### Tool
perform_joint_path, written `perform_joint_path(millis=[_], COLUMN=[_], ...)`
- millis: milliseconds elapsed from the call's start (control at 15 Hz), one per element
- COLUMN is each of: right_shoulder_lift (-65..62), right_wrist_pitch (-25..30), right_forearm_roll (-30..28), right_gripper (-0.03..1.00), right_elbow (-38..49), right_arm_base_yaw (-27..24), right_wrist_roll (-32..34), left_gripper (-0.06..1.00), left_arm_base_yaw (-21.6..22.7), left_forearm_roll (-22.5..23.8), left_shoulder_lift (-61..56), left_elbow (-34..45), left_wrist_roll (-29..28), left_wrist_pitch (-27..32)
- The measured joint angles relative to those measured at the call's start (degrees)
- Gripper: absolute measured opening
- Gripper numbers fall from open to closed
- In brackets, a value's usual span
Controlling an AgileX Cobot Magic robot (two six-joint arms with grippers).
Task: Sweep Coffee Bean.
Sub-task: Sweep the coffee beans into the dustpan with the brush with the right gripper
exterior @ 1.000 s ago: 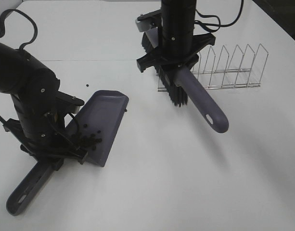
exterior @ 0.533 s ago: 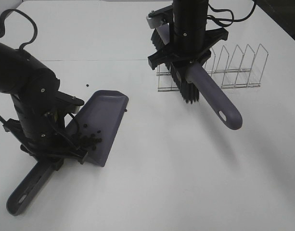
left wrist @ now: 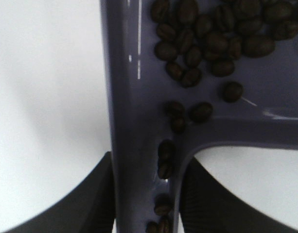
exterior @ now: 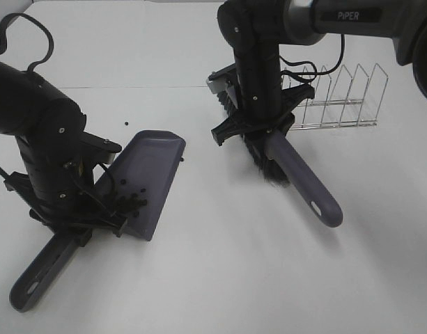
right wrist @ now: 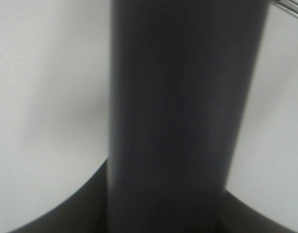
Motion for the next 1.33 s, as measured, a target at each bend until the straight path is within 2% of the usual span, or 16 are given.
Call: perform_joint_path(millis=[333, 600, 733, 933, 1067, 1200, 1333], right_shoulder_lift=[2.81, 3.21, 3.38, 3.38, 3.38, 3.38, 2.18], right_wrist_pitch=[-0.34, -0.4, -0.4, -0.69, -0.74, -0.63, -0.46], right_forearm_roll=[1.32, 2.01, 6.13, 19.19, 24.98, 27.9, 28.36], right_gripper=[0.29, 0.29, 0.29, 0.29, 0.29, 0.29, 0.29], right_elbow=[0.0, 0.0, 0.0, 0.0, -0.06, -1.09, -5.96], right_arm_base_yaw=[6.76, 7.51, 7.45, 7.45, 8.14, 9.17, 9.45], right_wrist_roll=[-2.58, -2.58, -2.58, -6.3, -9.34, -10.66, -11.17], left_gripper=[0.31, 0.31, 0.31, 0.31, 0.31, 0.31, 0.31], left_arm_base_yaw=[0.0, 0.0, 0.0, 0.0, 0.0, 0.0, 0.0], left_forearm_roll=[-0.23, -0.23, -0.4, -0.46, -0.46, -0.46, -0.52], left_shoulder_lift=[0.0, 0.0, 0.0, 0.0, 0.0, 0.0, 0.0], left_elbow=[0.0, 0.0, 0.0, 0.0, 0.0, 0.0, 0.0], left_wrist_roll=[0.0, 0.0, 0.0, -0.11, -0.23, -0.29, -0.29], left_wrist_pitch=[-0.06, -0.06, -0.06, -0.06, -0.06, -0.06, -0.06])
